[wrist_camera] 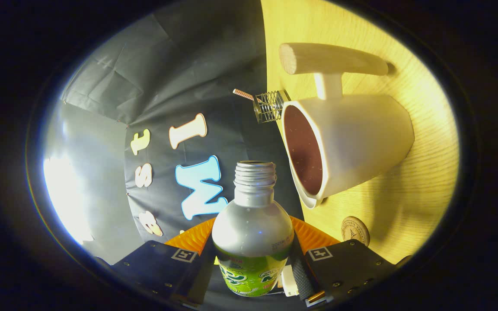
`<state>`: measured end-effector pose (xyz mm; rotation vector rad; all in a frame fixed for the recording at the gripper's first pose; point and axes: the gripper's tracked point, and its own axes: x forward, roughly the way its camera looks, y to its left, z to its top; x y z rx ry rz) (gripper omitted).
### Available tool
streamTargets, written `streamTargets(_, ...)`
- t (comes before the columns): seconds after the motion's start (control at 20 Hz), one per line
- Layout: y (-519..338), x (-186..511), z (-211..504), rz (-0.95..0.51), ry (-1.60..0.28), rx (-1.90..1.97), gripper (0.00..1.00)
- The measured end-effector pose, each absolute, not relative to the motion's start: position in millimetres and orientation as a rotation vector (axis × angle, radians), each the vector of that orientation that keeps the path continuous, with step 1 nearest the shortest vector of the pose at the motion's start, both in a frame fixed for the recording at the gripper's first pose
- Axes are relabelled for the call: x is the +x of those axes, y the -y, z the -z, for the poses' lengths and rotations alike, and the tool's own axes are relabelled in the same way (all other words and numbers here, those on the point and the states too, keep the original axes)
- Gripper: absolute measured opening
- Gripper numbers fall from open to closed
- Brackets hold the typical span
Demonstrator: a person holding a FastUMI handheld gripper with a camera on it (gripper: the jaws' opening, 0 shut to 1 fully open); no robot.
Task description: Take the bottle from table, then pour the juice into the cup, finally place the bottle on the coaster
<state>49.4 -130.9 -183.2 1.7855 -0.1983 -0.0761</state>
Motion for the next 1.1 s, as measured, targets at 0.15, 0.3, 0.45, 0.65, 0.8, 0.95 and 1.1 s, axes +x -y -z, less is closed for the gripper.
streamTargets(0.15,124.5,50.5,182.8,0.081,0.184,1.728,0.77)
streamTargets(0.3,115.0,51.5,188.8,0.106,0.118,1.586,0.77)
streamTargets(0.45,109.4,50.0,178.1,0.099,0.101,1.479,0.78)
streamTargets(0.65,108.1,50.8,168.1,0.135,0.062,1.24,0.78)
streamTargets(0.8,109.6,46.9,165.7,0.173,0.018,1.046,0.78)
streamTargets(0.95,103.5,44.6,156.2,0.172,0.001,0.923,0.78)
streamTargets(1.1,96.4,47.7,150.6,0.173,-0.014,0.843,0.78)
